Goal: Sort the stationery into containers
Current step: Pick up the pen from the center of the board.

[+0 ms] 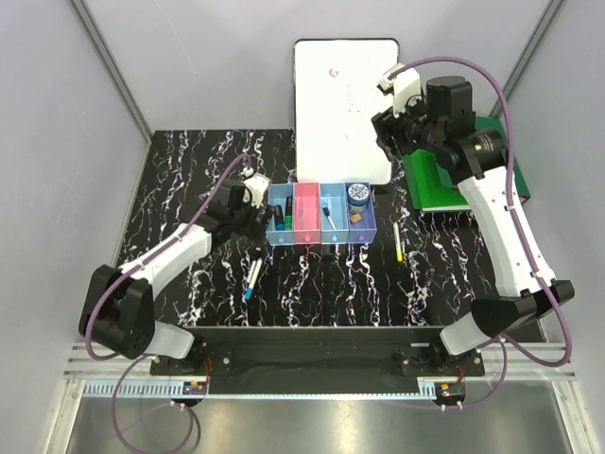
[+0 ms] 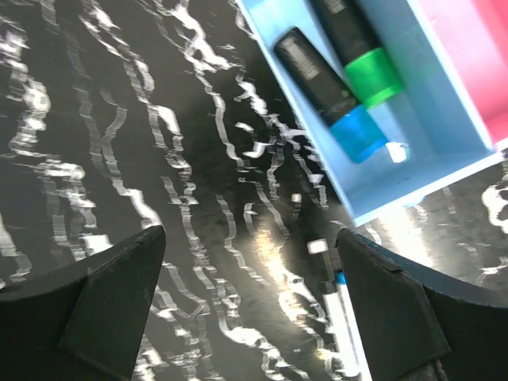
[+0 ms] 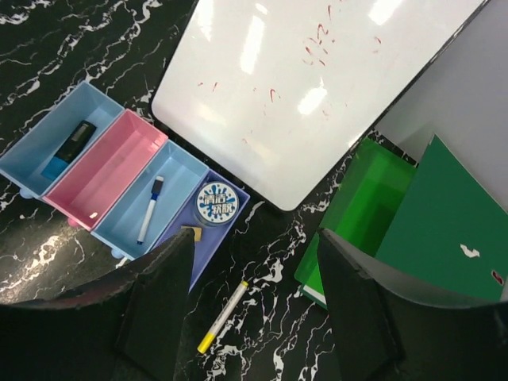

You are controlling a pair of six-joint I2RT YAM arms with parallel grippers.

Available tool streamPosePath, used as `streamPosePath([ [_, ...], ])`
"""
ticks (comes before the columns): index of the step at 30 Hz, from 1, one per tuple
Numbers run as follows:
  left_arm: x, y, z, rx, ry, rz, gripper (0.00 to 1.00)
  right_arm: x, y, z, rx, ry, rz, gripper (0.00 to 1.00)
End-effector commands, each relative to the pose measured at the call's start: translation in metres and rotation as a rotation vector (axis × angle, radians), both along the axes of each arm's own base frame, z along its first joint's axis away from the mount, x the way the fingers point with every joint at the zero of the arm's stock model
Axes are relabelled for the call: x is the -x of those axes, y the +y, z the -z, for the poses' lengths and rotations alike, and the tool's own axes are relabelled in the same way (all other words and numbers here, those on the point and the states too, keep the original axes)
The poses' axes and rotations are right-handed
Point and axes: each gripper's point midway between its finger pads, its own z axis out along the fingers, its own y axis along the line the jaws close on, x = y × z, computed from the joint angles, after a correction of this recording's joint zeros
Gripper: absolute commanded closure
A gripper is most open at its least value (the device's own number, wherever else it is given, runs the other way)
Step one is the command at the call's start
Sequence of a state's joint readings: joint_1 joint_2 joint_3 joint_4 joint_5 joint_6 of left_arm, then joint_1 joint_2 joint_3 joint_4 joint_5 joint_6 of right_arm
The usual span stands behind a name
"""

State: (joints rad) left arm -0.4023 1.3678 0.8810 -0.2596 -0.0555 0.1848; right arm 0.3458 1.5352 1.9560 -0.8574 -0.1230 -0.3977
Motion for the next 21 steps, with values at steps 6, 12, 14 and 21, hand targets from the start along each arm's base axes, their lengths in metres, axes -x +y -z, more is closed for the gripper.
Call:
streamPosePath([
  [6, 0.006, -0.021, 0.032, 0.163, 0.237, -0.063, 0.09, 0.005, -0.022, 0.005, 0.046, 0.017, 0.1, 0.29],
  [12, 0.013, -0.007, 0.055, 0.121, 0.315, -0.143, 0.22, 0.003, -0.022, 0.004, 0.046, 0.012, 0.105, 0.29],
  [14, 0.02, -0.002, 0.061, 0.097, 0.353, -0.161, 0.24, 0.001, -0.021, 0.002, 0.043, 0.007, 0.103, 0.29],
  [21, 0.037, 0.005, 0.072, 0.072, 0.403, -0.181, 0.24, -0.003, -0.017, 0.002, 0.034, 0.008, 0.098, 0.29],
])
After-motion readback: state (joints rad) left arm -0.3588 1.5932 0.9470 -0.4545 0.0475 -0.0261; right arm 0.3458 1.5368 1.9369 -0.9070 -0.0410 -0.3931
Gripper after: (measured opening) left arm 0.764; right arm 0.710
